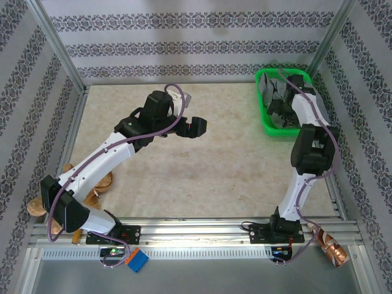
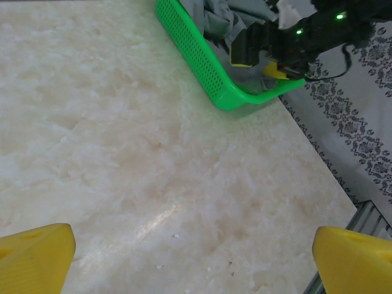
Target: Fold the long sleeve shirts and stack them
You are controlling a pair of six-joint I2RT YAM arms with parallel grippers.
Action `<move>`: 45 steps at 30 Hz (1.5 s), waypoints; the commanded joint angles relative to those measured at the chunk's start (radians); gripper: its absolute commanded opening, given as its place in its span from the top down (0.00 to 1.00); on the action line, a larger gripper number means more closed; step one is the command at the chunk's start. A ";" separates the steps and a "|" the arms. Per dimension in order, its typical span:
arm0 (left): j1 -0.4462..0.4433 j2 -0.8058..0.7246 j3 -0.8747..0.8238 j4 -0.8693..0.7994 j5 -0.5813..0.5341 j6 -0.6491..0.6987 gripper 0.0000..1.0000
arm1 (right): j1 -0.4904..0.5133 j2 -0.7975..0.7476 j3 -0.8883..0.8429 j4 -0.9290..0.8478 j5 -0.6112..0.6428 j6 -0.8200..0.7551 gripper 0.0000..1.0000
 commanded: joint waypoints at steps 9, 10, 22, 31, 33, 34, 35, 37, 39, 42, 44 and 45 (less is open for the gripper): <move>-0.003 -0.084 -0.045 -0.102 -0.096 -0.066 0.00 | -0.014 0.147 0.059 -0.056 0.042 0.008 0.26; -0.003 -0.085 -0.044 -0.109 -0.103 -0.068 0.00 | -0.014 0.154 0.061 -0.054 0.035 0.014 0.31; 0.094 -0.155 -0.111 -0.108 -0.139 -0.096 0.00 | -0.011 -0.154 0.061 0.151 -0.019 0.170 1.00; 0.315 -0.189 -0.141 0.013 -0.010 -0.135 0.00 | 0.059 -0.378 0.165 0.490 -0.371 0.410 1.00; 0.351 -0.162 -0.099 0.028 0.017 -0.128 0.00 | 0.096 -0.398 0.227 0.590 -0.426 0.502 1.00; 0.365 -0.143 -0.069 0.032 0.034 -0.126 0.00 | 0.125 -0.392 0.303 0.612 -0.449 0.532 1.00; 0.378 -0.127 -0.043 0.038 0.043 -0.124 0.00 | 0.154 -0.377 0.379 0.615 -0.468 0.557 1.00; 0.405 -0.094 0.022 0.052 0.056 -0.130 0.00 | 0.236 -0.308 0.609 0.607 -0.531 0.617 1.00; 0.441 -0.071 0.079 0.064 0.055 -0.167 0.00 | 0.341 -0.220 0.898 0.577 -0.575 0.655 1.00; 0.514 -0.043 0.184 0.064 0.091 -0.257 0.00 | 0.499 -0.042 1.260 0.496 -0.576 0.705 1.00; 0.546 -0.044 0.263 0.006 0.052 -0.270 0.00 | 0.584 -0.008 1.261 0.520 -0.595 0.784 1.00; 0.560 -0.054 0.288 -0.010 0.039 -0.274 0.00 | 0.633 -0.008 1.224 0.513 -0.602 0.793 1.00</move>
